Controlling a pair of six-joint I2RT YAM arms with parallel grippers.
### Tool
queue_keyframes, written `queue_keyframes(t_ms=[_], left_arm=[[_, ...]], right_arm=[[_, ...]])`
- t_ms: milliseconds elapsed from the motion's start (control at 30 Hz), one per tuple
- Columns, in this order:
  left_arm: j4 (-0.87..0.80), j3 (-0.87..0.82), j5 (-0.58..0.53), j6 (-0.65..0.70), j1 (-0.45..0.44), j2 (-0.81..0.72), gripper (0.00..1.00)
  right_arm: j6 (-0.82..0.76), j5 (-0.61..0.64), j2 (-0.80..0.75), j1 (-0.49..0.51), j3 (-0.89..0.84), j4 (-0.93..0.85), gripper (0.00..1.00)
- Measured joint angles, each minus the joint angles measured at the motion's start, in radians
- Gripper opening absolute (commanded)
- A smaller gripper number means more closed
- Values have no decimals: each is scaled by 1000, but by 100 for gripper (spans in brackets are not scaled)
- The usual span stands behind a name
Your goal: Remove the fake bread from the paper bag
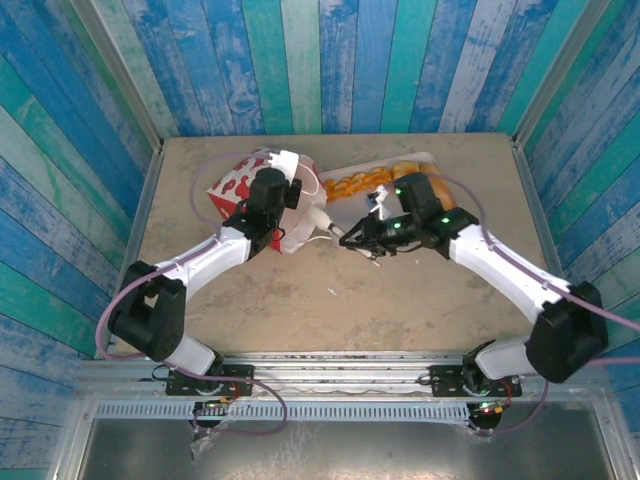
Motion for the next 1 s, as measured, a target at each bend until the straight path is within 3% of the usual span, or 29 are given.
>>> queue_keyframes(t_ms=[367, 767, 1000], left_arm=[[-1, -35, 73, 18, 0, -36, 0], [6, -51, 101, 17, 0, -40, 0], [18, -69, 104, 32, 0, -66, 0]], right_arm=[[41, 56, 249, 69, 115, 106, 39], [140, 89, 402, 70, 193, 281, 44], [146, 87, 450, 89, 230, 288, 45]])
